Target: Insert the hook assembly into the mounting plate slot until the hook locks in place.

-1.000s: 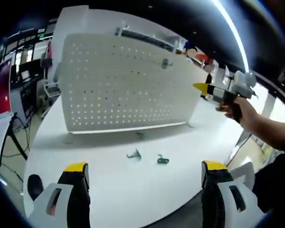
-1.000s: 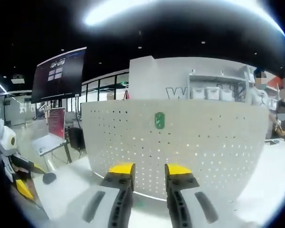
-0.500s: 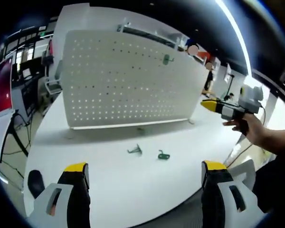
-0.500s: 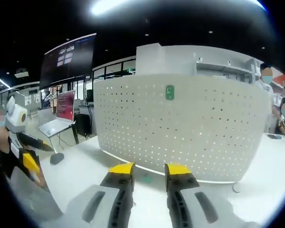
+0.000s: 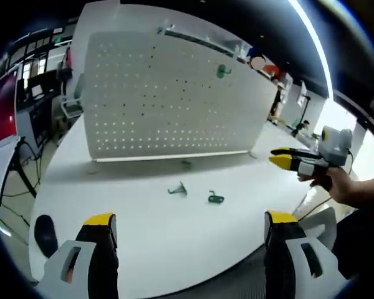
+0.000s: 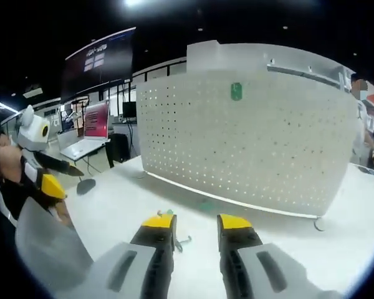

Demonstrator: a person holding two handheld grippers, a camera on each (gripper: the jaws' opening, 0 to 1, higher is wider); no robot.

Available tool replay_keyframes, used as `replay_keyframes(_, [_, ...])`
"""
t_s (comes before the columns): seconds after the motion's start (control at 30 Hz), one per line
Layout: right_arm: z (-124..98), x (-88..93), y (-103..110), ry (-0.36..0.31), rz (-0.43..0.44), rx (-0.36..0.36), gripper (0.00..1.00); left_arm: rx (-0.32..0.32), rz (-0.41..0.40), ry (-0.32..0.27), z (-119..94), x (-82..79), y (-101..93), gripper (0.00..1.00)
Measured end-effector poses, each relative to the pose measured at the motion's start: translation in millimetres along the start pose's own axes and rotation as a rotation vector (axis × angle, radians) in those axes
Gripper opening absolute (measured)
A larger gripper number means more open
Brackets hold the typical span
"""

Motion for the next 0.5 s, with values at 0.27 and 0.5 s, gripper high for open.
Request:
replay_keyframes(0.27, [4.9, 24.4, 7.4, 0.077, -0.008, -0.039, 0.24, -0.014, 0.006, 0.025, 2.1, 6.7, 3.8, 0.99])
replay_keyframes(0.5, [17.7, 42.0, 17.4, 0.150, 0.001, -0.102, 0.24, -0.021, -0.003, 0.051, 5.9, 13.6, 10.6, 1.00])
Point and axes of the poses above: the point that each gripper's makers call its tool centre point, and the gripper's own axes: z roughly forward along the fingers, y roughly to its left, x roughly out of its underside, the point moved 1 cm from there along -z, roughly backward along the fingers, and after that the axes turned 10 degrees about -x, right-handed, at the moved point
